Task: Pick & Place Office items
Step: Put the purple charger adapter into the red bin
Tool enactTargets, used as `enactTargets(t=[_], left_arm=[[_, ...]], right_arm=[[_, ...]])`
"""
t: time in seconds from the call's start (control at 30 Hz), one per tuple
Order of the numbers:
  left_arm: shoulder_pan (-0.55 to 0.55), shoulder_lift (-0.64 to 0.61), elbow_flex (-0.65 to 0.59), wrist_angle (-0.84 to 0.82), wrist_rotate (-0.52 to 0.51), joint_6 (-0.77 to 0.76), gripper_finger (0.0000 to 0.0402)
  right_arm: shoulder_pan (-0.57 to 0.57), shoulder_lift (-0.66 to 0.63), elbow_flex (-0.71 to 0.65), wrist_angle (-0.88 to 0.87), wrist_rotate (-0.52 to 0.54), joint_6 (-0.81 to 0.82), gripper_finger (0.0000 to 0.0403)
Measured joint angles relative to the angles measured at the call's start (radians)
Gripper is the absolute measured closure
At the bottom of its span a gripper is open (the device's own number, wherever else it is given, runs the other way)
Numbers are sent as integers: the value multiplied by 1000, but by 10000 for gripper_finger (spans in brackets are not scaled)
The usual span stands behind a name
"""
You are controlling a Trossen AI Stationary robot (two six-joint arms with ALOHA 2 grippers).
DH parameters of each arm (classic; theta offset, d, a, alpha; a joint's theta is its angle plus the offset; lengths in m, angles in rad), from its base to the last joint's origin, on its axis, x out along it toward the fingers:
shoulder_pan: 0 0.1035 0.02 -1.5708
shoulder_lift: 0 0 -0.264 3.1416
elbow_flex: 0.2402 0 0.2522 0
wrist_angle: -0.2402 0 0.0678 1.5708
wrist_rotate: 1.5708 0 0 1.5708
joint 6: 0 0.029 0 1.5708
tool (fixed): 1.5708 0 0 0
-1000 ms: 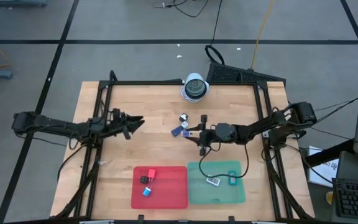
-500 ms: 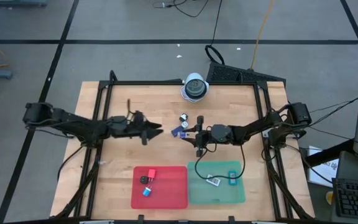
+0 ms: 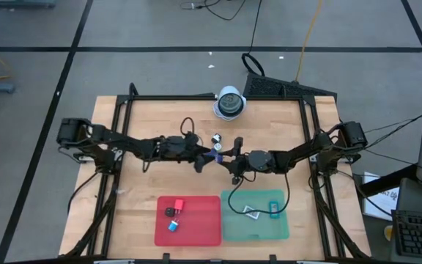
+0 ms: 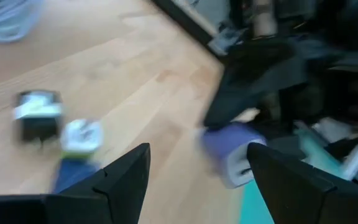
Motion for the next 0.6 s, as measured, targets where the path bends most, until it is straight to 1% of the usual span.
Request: enactTargets(t=[0.13, 0.23, 0.43, 0.6], left_arm=[[-2, 17, 18, 21, 34, -2, 130], [1, 17, 17, 23, 32, -1, 135], [4, 16, 17, 93, 28, -3, 144], [4, 16, 16, 119, 46, -4, 137]], right_arm=[[0, -2, 8, 9, 38, -2, 271], [-1, -2, 7, 7, 38, -2, 271], [-1, -2, 6, 12, 37, -2, 271], [-1, -2, 6, 25, 38, -2, 271]])
